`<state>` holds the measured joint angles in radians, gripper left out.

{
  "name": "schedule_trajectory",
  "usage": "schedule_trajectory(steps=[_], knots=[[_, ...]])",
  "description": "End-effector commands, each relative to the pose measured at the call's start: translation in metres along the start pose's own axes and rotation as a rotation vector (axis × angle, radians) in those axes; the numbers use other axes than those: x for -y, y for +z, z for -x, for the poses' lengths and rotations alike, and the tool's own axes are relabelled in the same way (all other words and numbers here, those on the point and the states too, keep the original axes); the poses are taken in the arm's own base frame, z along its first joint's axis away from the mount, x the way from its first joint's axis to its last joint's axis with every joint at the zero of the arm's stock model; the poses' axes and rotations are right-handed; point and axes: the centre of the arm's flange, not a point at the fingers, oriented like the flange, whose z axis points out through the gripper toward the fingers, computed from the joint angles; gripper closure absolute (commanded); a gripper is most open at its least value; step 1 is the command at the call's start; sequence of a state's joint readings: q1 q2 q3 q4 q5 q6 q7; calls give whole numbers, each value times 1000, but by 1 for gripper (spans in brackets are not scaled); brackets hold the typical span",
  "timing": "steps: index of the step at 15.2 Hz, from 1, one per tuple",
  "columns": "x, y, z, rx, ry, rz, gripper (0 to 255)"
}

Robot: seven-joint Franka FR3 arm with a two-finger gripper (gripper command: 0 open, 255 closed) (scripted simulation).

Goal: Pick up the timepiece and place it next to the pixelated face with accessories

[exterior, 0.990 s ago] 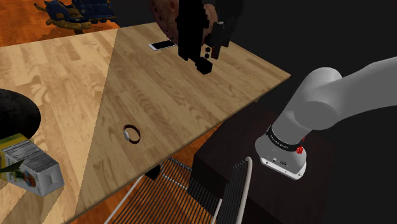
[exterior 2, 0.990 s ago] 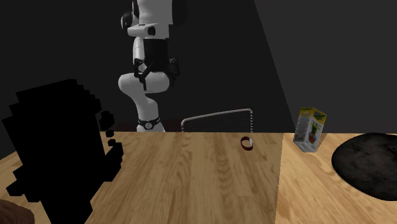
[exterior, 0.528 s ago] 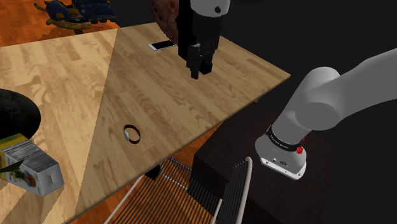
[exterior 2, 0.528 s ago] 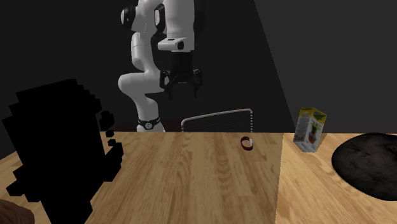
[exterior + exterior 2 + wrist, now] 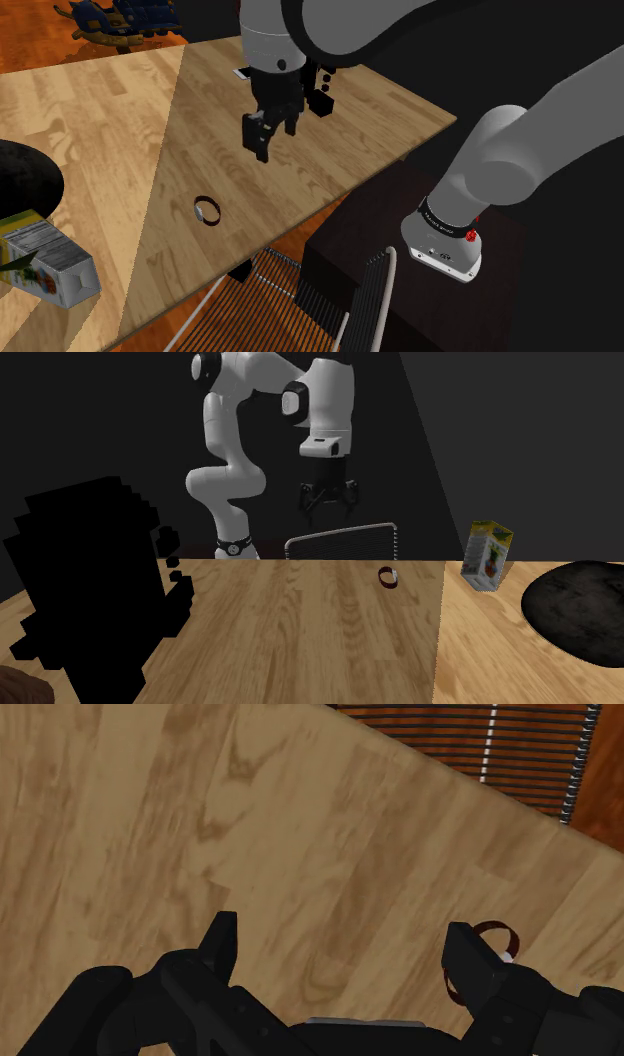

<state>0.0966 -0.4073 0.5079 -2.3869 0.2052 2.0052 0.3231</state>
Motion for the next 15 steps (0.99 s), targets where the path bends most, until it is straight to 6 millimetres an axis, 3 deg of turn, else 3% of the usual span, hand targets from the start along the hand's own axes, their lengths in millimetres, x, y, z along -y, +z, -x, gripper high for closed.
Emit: schedule_trajectory(steps=[1, 11, 15], knots=[[25, 11, -7, 1, 7, -3, 0], [138, 63, -49, 8, 35, -8, 0], [142, 81, -51, 9, 36, -8, 0]])
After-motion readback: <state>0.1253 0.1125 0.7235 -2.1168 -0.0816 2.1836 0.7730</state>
